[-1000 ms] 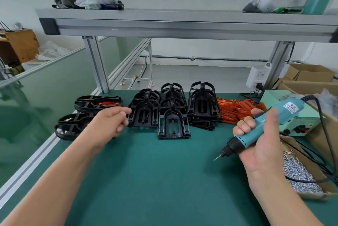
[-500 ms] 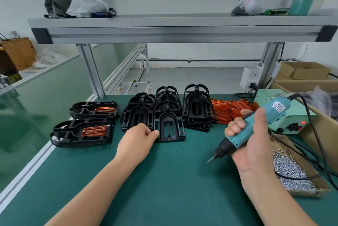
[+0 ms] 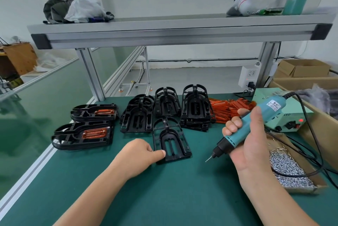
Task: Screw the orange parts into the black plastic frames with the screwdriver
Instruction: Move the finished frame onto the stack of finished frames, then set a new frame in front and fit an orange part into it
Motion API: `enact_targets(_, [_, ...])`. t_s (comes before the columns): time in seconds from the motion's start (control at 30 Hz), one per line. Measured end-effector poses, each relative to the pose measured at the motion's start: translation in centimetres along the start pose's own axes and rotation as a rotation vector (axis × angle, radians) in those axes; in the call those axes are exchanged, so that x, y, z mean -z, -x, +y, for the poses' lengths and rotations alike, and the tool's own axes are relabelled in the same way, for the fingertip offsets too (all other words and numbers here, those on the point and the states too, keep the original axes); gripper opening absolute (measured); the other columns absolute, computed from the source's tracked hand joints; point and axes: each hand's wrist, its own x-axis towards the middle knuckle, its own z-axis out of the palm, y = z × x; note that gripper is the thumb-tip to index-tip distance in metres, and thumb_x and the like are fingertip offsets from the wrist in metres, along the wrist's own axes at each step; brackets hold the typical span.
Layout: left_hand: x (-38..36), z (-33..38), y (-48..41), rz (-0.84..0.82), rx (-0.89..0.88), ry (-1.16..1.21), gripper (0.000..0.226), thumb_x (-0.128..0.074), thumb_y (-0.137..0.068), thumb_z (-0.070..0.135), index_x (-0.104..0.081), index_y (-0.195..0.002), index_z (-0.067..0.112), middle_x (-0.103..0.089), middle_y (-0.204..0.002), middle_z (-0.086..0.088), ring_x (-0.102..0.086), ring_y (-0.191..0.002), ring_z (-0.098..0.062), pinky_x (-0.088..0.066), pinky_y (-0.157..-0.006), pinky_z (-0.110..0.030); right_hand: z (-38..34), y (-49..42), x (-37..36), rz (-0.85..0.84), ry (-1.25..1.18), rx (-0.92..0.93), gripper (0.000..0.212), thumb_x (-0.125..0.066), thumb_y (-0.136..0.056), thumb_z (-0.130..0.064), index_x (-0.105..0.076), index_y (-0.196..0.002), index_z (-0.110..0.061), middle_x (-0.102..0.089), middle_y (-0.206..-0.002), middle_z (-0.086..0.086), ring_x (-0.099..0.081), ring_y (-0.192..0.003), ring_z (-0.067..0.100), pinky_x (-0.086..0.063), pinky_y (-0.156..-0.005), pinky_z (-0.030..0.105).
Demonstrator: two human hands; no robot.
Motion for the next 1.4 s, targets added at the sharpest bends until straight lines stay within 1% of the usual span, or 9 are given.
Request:
enact_targets(0.27, [-0.8, 1.6, 4.7, -0.282, -0.183, 0.137, 0.057, -0.067, -0.080, 0.074, -0.070, -0.078, 0.017, -0.058, -0.054, 0.007, -0.042, -0.047, -0.009, -0.036, -0.048, -0.020, -0.1, -0.1, 0.0, 0.001, -0.011, 0.018, 0.036, -0.064, -0.101, -0.053, -0.062, -0.098, -0.017, -0.047, -0.072, -0.003, -0.048, -0.060, 0.011, -0.048, -0.056, 0.024])
enact_targets(0.37, [-0.3, 1.7, 3.5, 0.040, -0.251, 0.155, 0.044, -0.065, -0.086, 0.068, -0.062, -0.078, 0.024, -0.047, -0.055, 0.012, -0.038, -0.048, -0.004, -0.035, -0.049, -0.024, -0.2, -0.2, 0.0, 0.012, -0.014, 0.020, 0.036, -0.063, -0.102, -0.052, -0.061, -0.099, -0.016, -0.047, -0.072, -0.003, -0.048, -0.060, 0.011, -0.047, -0.056, 0.024])
enact_targets(0.47, [0.2, 1.6, 1.9, 0.313, -0.241, 0.023, 0.015, -0.059, -0.094, 0.058, -0.063, -0.100, 0.045, -0.059, -0.070, 0.019, -0.054, -0.057, -0.004, -0.043, -0.053, -0.028, -0.2, -0.3, 0.1, 0.016, -0.025, 0.019, 0.036, -0.063, -0.102, -0.052, -0.062, -0.099, -0.017, -0.047, -0.072, -0.003, -0.048, -0.060, 0.011, -0.047, -0.055, 0.024])
enact_targets(0.63, [-0.6, 0.8, 0.6, 0.327, -0.169, -0.121, 0.048, -0.050, -0.099, 0.061, -0.049, -0.145, 0.048, -0.059, -0.082, 0.012, -0.061, -0.073, -0.003, -0.042, -0.056, -0.027, 0.0, -0.3, 0.1, 0.002, -0.020, 0.018, 0.037, -0.066, -0.100, -0.053, -0.062, -0.099, -0.017, -0.047, -0.073, -0.003, -0.048, -0.061, 0.011, -0.048, -0.056, 0.024])
enact_targets(0.8, [-0.9, 0.5, 1.4, 0.297, -0.141, -0.148, 0.037, -0.056, -0.092, 0.065, -0.062, -0.123, 0.045, -0.060, -0.113, 0.020, -0.062, -0.086, -0.001, -0.049, -0.069, -0.028, -0.3, -0.2, 0.2, 0.013, -0.026, 0.034, 0.036, -0.065, -0.101, -0.053, -0.062, -0.099, -0.017, -0.047, -0.073, -0.003, -0.048, -0.061, 0.011, -0.047, -0.057, 0.024])
enact_targets(0.9, [-1.1, 0.1, 2.5, 0.236, -0.129, -0.014, 0.023, -0.064, -0.086, 0.062, -0.061, -0.098, 0.041, -0.064, -0.070, 0.022, -0.052, -0.051, -0.002, -0.041, -0.049, -0.023, -1.1, -0.6, 0.3, 0.031, -0.061, 0.056, 0.038, -0.069, -0.097, -0.055, -0.062, -0.098, -0.017, -0.046, -0.072, -0.003, -0.047, -0.061, 0.011, -0.046, -0.057, 0.023])
enact_targets(1.0, [-1.6, 0.2, 3.3, 0.135, -0.160, 0.096, 0.024, -0.068, -0.086, 0.053, -0.056, -0.105, 0.044, -0.064, -0.077, 0.025, -0.051, -0.050, -0.006, -0.048, -0.051, -0.026, -2.1, -1.3, 0.6, 0.061, -0.103, 0.079, 0.039, -0.071, -0.094, -0.056, -0.063, -0.095, -0.018, -0.046, -0.072, -0.004, -0.046, -0.061, 0.010, -0.046, -0.057, 0.023])
enact_targets(1.13, [-1.5, 0.5, 4.5, -0.049, -0.261, -0.017, 0.065, -0.059, -0.084, 0.049, -0.037, -0.144, 0.060, -0.061, -0.091, 0.019, -0.054, -0.058, -0.003, -0.046, -0.058, -0.016, -3.0, -1.8, 1.4, 0.114, -0.145, 0.109, 0.037, -0.064, -0.101, -0.055, -0.063, -0.095, -0.018, -0.048, -0.071, -0.005, -0.047, -0.060, 0.009, -0.046, -0.057, 0.022])
enact_targets(1.4, [0.0, 0.7, 4.9, -0.100, -0.298, -0.013, 0.038, -0.061, -0.084, 0.074, -0.060, -0.110, 0.047, -0.064, -0.075, 0.008, -0.053, -0.057, -0.001, -0.040, -0.054, -0.018, -4.9, -2.4, 2.6, 0.211, -0.212, 0.175, 0.038, -0.069, -0.099, -0.054, -0.060, -0.100, -0.018, -0.049, -0.074, -0.005, -0.049, -0.062, 0.010, -0.048, -0.060, 0.023])
